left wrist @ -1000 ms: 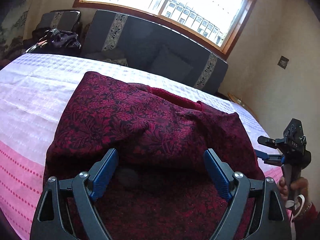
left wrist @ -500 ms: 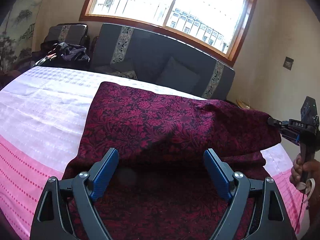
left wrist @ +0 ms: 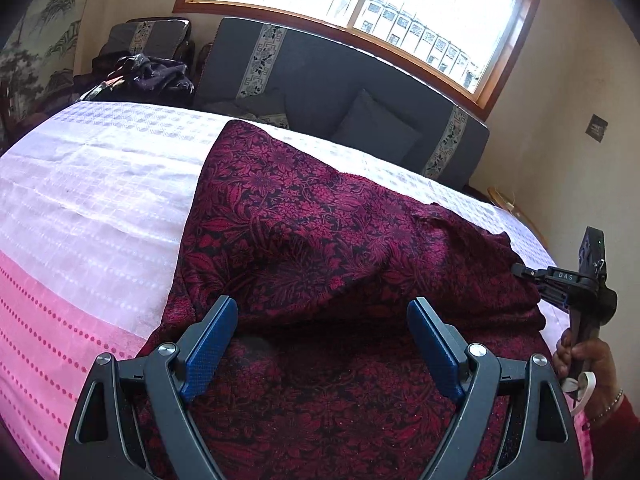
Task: Fold small clothes
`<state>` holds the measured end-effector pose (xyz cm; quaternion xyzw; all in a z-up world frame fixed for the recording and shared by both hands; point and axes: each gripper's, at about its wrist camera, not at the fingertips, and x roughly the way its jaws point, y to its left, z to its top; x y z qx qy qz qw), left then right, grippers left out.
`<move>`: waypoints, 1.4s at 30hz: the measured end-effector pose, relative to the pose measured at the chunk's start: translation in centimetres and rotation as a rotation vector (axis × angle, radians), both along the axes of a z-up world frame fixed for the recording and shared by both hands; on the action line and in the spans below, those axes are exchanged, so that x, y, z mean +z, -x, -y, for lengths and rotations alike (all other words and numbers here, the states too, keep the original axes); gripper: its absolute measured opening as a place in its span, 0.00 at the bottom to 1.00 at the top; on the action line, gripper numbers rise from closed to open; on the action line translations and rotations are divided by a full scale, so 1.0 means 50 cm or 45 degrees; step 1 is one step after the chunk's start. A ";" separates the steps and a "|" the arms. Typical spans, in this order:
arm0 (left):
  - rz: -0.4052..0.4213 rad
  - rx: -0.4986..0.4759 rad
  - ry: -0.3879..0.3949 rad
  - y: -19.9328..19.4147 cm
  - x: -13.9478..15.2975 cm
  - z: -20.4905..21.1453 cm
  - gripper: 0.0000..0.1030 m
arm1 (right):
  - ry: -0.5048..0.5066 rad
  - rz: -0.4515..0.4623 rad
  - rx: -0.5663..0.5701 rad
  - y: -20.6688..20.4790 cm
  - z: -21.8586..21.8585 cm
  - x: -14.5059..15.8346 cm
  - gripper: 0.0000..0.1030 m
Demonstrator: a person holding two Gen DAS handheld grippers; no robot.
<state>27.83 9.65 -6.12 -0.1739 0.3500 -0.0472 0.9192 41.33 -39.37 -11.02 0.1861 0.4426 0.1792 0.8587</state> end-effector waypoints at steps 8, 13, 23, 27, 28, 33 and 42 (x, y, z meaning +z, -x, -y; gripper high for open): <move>-0.051 0.001 0.019 -0.012 -0.012 -0.006 0.84 | -0.049 -0.073 -0.043 -0.005 0.017 0.000 0.19; -0.010 -0.026 -0.024 0.062 0.043 -0.006 0.84 | -0.265 0.074 -0.120 0.159 0.100 0.097 0.39; -0.098 -0.245 -0.039 0.394 0.087 -0.007 0.86 | -0.156 0.013 0.087 0.659 0.181 0.062 0.73; -0.159 -0.243 0.023 0.472 0.065 -0.029 0.85 | -0.159 -0.002 0.077 0.730 0.179 0.023 0.73; -0.163 -0.247 0.062 0.487 0.061 -0.035 0.85 | -0.174 -0.005 0.070 0.737 0.181 0.016 0.73; -0.206 -0.255 0.132 0.528 0.040 -0.054 0.85 | -0.225 -0.028 0.063 0.734 0.177 -0.006 0.73; -0.322 -0.235 0.346 0.548 -0.001 -0.086 0.84 | -0.259 -0.032 0.116 0.727 0.124 -0.018 0.73</move>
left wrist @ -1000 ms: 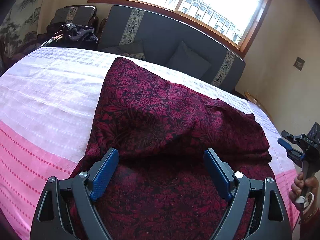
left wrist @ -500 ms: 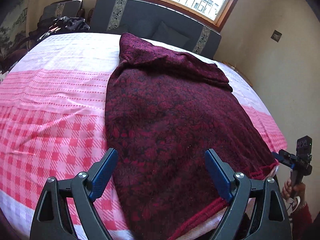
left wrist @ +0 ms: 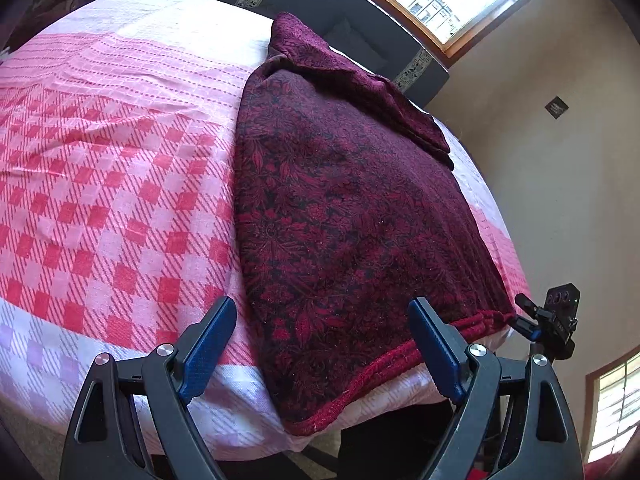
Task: Fold small clothes
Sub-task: 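Move the left tool to the hem and close on its corner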
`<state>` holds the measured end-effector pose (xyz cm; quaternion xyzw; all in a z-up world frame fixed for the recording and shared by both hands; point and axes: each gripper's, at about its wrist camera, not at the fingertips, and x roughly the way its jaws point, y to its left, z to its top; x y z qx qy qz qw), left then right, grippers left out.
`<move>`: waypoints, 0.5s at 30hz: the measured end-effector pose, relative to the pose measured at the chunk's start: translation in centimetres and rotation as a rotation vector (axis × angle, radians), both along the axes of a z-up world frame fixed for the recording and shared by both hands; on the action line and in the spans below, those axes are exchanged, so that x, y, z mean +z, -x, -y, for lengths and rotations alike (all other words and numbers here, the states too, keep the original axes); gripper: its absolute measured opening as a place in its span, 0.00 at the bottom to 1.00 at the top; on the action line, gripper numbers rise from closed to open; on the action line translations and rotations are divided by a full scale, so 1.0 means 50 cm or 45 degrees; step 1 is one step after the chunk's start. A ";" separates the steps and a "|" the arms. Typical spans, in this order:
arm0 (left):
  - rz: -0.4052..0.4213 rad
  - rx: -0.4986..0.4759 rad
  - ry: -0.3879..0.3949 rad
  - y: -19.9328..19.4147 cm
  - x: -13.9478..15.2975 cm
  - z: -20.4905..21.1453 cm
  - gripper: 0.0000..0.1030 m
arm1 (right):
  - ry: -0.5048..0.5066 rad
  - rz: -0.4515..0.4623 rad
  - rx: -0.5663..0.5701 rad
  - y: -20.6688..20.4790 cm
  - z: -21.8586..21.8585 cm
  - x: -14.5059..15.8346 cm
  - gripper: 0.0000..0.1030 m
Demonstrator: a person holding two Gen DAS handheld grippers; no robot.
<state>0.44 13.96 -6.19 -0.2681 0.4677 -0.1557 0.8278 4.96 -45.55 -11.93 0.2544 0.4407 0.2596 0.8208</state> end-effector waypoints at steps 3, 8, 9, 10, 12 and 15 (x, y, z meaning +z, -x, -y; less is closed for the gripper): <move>-0.025 -0.009 0.117 0.008 -0.007 -0.013 0.84 | -0.020 0.001 0.006 -0.003 -0.005 -0.003 0.73; -0.120 -0.134 0.346 0.002 -0.025 -0.001 0.84 | -0.023 -0.003 0.006 -0.004 -0.011 -0.004 0.73; -0.113 -0.141 0.336 0.001 -0.022 0.002 0.84 | -0.023 -0.002 0.006 -0.003 -0.013 -0.004 0.73; -0.107 -0.146 0.340 -0.003 -0.020 0.002 0.84 | -0.024 -0.001 0.007 -0.004 -0.013 -0.004 0.73; -0.088 -0.123 0.417 -0.005 -0.018 -0.006 0.84 | -0.033 0.002 0.004 -0.005 -0.013 -0.005 0.73; -0.053 -0.076 0.509 -0.016 -0.018 -0.016 0.84 | -0.074 0.000 -0.002 -0.007 -0.007 -0.007 0.73</move>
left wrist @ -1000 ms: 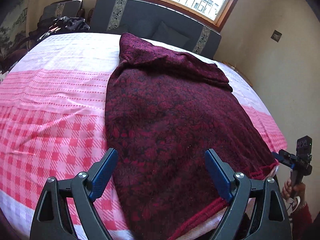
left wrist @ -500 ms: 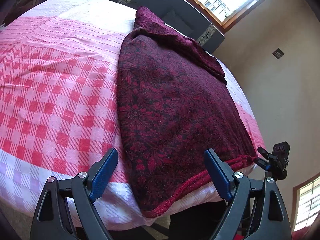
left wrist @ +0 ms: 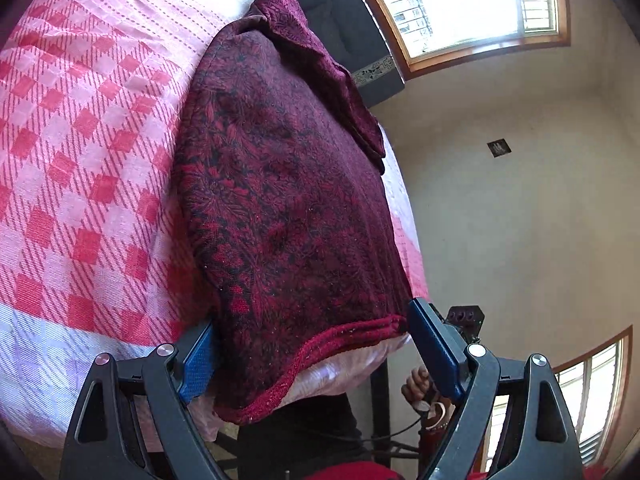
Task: Fold small clothes
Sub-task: 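Move the left tool to the hem and close on its corner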
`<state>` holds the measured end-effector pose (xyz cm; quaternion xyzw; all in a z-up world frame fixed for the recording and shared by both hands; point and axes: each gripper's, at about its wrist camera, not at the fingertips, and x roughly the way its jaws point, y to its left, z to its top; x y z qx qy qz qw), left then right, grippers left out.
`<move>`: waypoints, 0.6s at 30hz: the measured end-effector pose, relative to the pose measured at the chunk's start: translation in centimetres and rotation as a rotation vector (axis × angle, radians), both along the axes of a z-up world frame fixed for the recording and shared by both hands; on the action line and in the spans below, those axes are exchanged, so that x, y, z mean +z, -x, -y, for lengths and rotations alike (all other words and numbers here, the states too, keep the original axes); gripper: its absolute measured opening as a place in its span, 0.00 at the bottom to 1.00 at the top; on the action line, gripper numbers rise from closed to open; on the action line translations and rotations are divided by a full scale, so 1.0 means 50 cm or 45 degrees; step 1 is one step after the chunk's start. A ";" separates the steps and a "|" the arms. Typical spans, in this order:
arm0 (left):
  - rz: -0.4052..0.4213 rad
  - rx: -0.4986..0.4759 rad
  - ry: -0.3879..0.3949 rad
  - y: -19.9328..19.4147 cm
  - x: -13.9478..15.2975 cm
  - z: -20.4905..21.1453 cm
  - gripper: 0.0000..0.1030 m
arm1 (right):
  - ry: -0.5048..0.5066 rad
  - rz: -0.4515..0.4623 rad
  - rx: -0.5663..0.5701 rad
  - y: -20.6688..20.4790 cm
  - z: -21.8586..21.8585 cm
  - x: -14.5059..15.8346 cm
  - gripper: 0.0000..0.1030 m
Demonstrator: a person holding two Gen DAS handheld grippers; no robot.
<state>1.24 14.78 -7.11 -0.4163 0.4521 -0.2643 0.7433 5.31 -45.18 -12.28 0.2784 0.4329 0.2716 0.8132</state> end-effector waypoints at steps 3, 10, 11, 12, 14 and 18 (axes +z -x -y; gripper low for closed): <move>0.028 -0.030 -0.120 -0.010 0.012 0.024 0.84 | -0.027 -0.005 0.002 -0.005 0.006 -0.003 0.73; 0.051 -0.039 -0.286 -0.003 0.011 0.058 0.69 | -0.023 -0.008 0.022 -0.013 0.002 -0.001 0.73; 0.034 -0.048 -0.297 -0.006 0.009 0.062 0.54 | -0.019 -0.008 0.024 -0.013 0.001 -0.001 0.73; 0.012 -0.050 -0.324 -0.008 0.007 0.064 0.35 | -0.019 -0.012 0.025 -0.014 0.000 -0.001 0.73; -0.027 -0.031 -0.376 -0.013 -0.007 0.068 0.22 | -0.028 -0.022 0.023 -0.018 -0.001 0.000 0.73; -0.074 0.004 -0.354 -0.019 -0.019 0.050 0.14 | -0.034 -0.053 0.018 -0.027 -0.001 0.000 0.73</move>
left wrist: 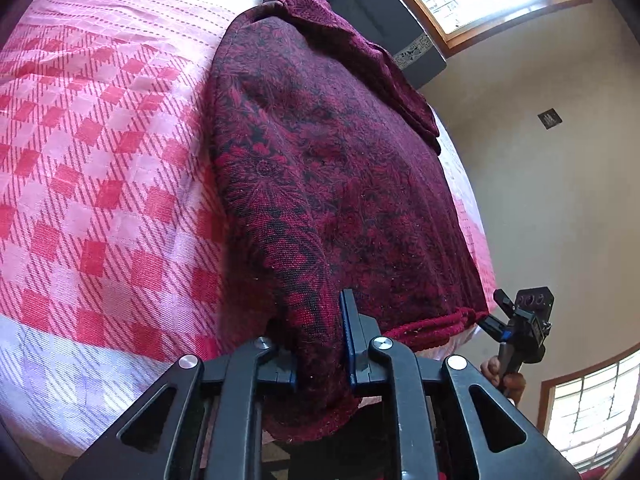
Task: Fold small clothes
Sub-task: 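Move the left tool to the hem and close on its corner, then grasp the hem with the right tool beside the left tool while the left tool holds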
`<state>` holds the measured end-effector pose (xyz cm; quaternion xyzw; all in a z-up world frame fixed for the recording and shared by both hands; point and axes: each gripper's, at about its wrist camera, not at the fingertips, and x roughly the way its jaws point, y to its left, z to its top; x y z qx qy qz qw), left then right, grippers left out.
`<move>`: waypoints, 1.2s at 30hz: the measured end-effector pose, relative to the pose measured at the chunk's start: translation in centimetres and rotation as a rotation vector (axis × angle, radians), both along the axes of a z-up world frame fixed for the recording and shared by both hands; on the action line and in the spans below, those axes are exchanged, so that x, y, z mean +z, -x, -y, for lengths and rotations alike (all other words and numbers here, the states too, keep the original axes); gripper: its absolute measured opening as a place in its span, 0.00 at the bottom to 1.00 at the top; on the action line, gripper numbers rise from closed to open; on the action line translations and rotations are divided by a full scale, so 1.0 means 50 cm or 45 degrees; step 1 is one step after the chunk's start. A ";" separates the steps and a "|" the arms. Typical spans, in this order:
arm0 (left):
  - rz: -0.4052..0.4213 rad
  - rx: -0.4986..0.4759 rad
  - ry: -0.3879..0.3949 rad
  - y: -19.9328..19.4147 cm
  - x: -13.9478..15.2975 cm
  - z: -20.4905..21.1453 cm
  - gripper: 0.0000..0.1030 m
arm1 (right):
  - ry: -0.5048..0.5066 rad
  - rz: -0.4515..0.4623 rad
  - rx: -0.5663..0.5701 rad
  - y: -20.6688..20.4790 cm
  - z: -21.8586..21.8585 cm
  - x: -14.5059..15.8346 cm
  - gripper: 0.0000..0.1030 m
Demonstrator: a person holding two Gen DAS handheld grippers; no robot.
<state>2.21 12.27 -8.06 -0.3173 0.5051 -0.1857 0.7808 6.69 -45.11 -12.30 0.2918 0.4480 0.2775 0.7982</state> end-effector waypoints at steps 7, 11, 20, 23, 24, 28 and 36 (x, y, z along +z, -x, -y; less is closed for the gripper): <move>0.142 0.056 -0.327 0.031 0.051 0.029 0.10 | 0.027 -0.137 0.011 -0.029 -0.012 -0.031 0.13; 0.270 0.070 -0.505 0.051 0.102 0.054 0.10 | -0.059 -0.091 -0.019 -0.022 0.005 -0.019 0.13; 0.364 0.026 -0.691 0.059 0.125 0.095 0.10 | -0.068 -0.079 -0.033 -0.021 0.018 -0.012 0.12; 0.367 0.026 -0.717 0.058 0.123 0.100 0.10 | -0.057 -0.100 -0.036 -0.013 0.018 -0.023 0.12; 0.368 0.024 -0.723 0.058 0.122 0.101 0.10 | -0.052 -0.106 -0.035 -0.010 0.018 -0.025 0.12; 0.372 0.022 -0.752 0.062 0.121 0.107 0.10 | -0.030 -0.130 -0.013 -0.007 0.015 -0.033 0.15; 0.376 0.019 -0.787 0.061 0.117 0.113 0.10 | 0.024 -0.128 0.033 -0.001 -0.011 -0.028 0.22</move>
